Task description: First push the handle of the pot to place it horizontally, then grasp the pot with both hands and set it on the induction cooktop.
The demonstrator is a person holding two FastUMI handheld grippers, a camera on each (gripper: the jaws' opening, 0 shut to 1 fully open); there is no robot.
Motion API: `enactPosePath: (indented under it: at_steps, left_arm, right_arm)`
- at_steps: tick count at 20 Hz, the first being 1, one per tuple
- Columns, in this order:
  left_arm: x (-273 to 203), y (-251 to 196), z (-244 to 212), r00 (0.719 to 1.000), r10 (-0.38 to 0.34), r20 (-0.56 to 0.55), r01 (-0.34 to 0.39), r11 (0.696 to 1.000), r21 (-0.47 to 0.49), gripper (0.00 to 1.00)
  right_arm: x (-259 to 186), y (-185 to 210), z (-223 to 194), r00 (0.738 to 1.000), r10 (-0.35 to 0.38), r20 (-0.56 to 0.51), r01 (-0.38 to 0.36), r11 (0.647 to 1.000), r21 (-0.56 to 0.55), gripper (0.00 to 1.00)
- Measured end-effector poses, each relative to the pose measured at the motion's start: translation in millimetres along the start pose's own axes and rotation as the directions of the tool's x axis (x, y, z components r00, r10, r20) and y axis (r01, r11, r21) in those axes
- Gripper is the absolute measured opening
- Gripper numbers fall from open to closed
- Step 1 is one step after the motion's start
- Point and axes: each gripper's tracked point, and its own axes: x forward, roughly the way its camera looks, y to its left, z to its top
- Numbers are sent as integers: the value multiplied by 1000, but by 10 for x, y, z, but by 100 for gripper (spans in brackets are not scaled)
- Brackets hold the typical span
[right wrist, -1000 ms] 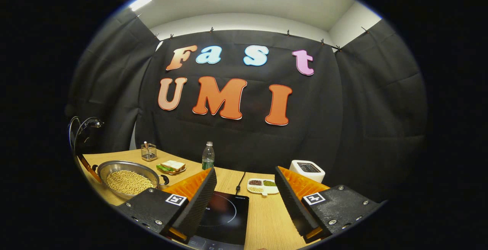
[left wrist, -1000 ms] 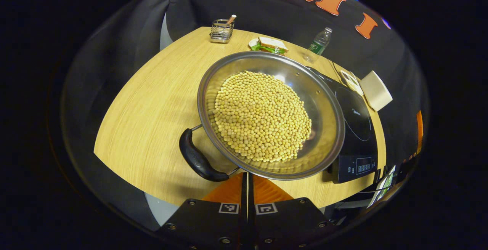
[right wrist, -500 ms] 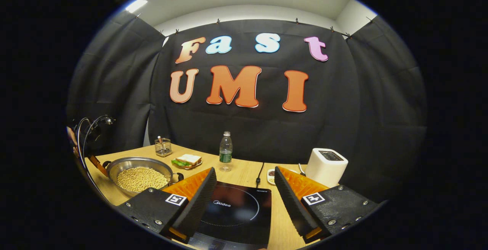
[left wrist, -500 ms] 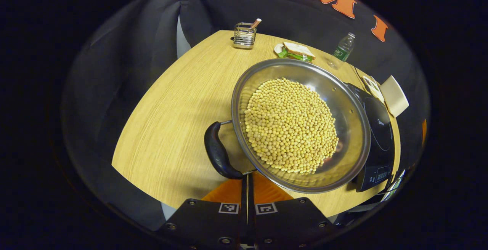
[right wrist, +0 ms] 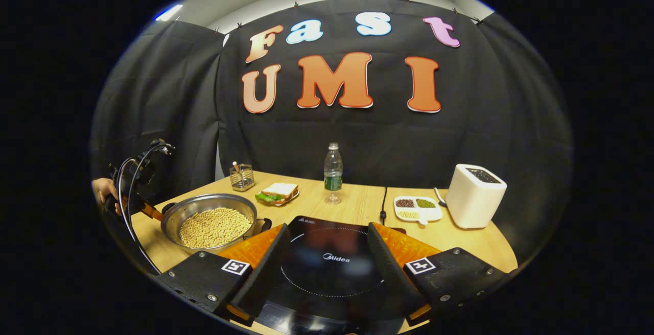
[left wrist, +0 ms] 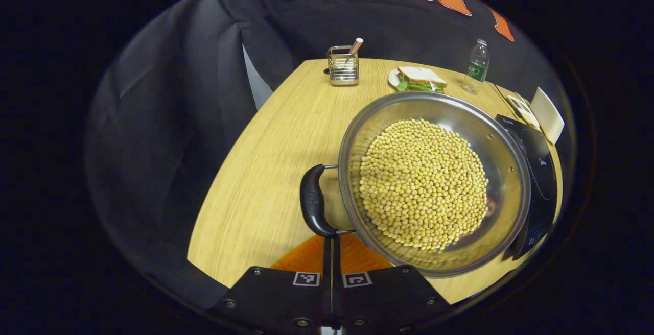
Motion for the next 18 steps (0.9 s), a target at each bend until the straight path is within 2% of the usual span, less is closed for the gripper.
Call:
enactPosePath:
  at_steps: [3, 8, 12, 15, 17, 18]
  left_arm:
    - [113, 85, 169, 999, 25, 45, -26, 999, 27, 3]
    - [306, 208, 398, 990, 66, 125, -75, 995, 71, 3]
    - [351, 238, 486, 985, 47, 168, -58, 996, 61, 4]
    - [218, 248, 492, 981, 17, 195, -30, 997, 66, 3]
    - [68, 264, 571, 972, -9, 236, -3, 999, 47, 9]
    - [-42, 235, 643, 964, -42, 264, 35, 999, 30, 27]
  right_arm:
    - [83, 182, -124, 997, 37, -64, -36, 999, 8, 95]
    - [239, 679, -270, 977, 146, -156, -133, 987, 93, 95]
    - [380, 1021, -321, 955, 206, -212, -175, 972, 156, 93]
    - [530, 1180, -354, 940, 223, -260, -177, 966, 187, 93]
    - [634, 1255, -378, 935, 229, -270, -179, 964, 197, 93]
    - [668, 1300, -400, 931, 229, -283, -178, 965, 195, 92]
